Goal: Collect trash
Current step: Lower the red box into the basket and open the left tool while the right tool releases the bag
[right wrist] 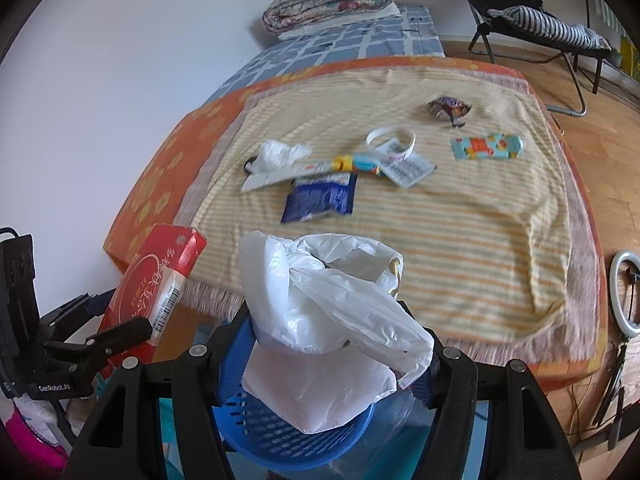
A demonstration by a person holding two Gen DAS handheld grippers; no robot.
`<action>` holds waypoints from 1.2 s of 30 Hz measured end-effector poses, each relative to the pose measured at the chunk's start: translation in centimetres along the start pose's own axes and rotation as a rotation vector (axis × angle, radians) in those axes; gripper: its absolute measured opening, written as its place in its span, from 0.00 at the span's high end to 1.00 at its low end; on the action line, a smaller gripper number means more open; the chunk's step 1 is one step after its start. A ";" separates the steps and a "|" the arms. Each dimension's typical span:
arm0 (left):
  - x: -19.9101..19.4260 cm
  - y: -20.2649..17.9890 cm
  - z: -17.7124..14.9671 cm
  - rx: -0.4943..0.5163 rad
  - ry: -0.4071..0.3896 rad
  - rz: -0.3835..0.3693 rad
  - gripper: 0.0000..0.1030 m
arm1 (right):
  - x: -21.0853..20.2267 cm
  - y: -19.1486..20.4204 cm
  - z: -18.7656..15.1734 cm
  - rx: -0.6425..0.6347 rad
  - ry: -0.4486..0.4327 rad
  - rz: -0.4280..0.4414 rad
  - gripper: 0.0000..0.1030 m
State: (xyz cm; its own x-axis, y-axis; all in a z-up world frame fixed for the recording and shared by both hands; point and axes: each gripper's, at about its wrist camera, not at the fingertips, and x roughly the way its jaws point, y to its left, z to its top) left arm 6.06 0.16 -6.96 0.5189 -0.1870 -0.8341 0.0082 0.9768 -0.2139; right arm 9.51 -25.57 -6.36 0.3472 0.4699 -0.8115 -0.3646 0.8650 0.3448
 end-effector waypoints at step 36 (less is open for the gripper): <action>6.6 2.5 -9.4 -0.121 0.253 -0.005 0.16 | 6.6 1.1 -7.9 0.003 0.168 -0.003 0.33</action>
State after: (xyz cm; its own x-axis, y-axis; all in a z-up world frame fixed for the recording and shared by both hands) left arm 1.43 0.36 -17.75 0.2893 -0.2263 -0.9301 -0.1003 0.9591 -0.2646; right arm 4.60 -22.91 -15.08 0.1990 0.4314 -0.8800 -0.3609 0.8671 0.3434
